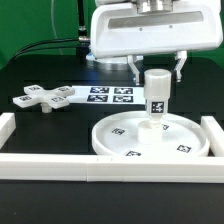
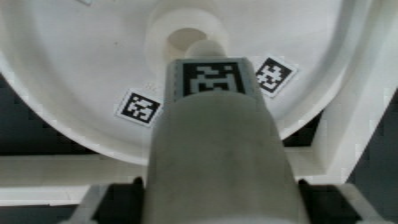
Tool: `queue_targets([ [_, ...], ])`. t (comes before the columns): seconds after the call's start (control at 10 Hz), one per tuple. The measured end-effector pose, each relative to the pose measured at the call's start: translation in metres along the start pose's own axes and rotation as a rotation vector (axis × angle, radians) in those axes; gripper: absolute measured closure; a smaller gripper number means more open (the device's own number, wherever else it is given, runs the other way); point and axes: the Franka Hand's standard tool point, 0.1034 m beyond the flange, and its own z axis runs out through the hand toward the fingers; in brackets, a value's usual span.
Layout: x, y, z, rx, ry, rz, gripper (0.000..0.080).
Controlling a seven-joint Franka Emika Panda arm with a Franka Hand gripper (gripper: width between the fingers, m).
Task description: Assemble round table
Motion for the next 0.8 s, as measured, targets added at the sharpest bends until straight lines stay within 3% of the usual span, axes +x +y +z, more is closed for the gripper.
queue_targets([
  [0.8, -0.010, 0.005, 0.008, -0.003, -0.018, -0.002, 0.0390],
])
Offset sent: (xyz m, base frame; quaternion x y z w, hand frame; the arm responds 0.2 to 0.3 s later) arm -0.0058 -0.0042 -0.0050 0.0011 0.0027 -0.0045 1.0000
